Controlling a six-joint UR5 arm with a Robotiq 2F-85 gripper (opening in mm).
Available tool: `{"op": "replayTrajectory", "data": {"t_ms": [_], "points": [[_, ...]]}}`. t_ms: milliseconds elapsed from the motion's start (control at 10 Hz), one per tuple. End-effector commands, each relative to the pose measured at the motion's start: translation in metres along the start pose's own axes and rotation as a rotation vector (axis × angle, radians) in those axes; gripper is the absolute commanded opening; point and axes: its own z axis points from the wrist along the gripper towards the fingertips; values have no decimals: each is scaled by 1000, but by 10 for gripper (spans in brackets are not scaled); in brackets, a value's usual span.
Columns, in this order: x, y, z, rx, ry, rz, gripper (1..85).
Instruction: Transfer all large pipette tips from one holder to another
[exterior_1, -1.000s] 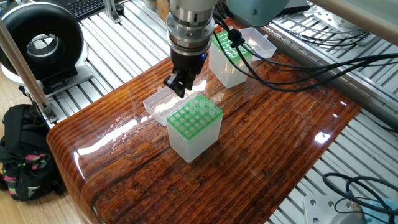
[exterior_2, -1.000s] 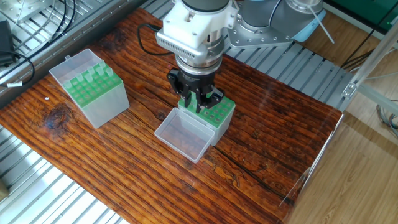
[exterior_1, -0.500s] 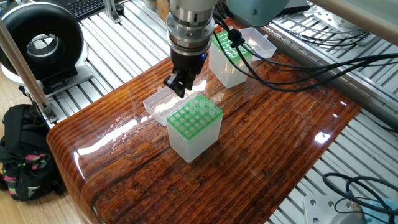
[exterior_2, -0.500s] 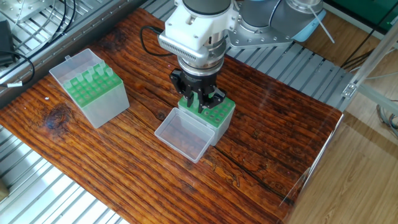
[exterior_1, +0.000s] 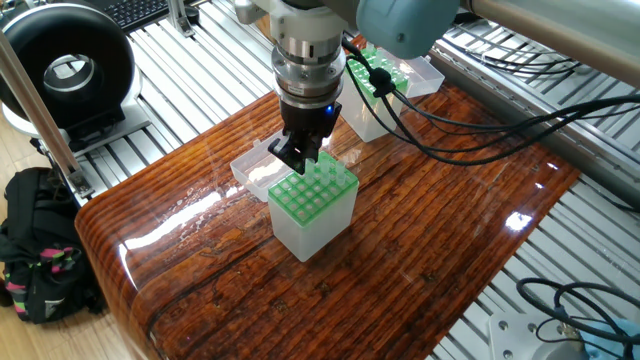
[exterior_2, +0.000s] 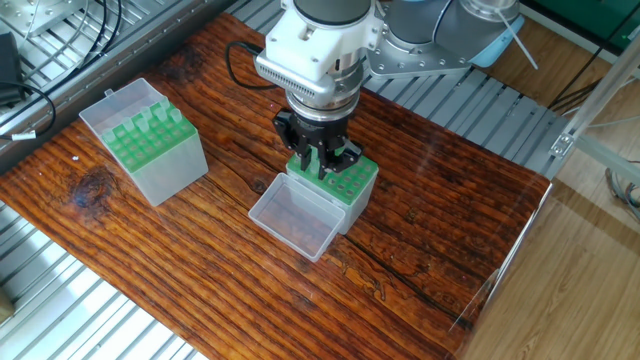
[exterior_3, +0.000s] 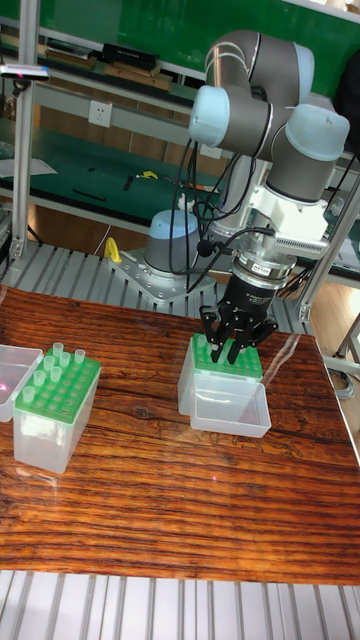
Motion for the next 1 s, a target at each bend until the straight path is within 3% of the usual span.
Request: {"op": "replayTrajectory", "data": {"t_ms": [0,400,900], "points": [[2,2,-1,-12,6,3,313],[0,4,-1,-19,0,5,307],[-1,4,0,-18,-3,8,230]]}}
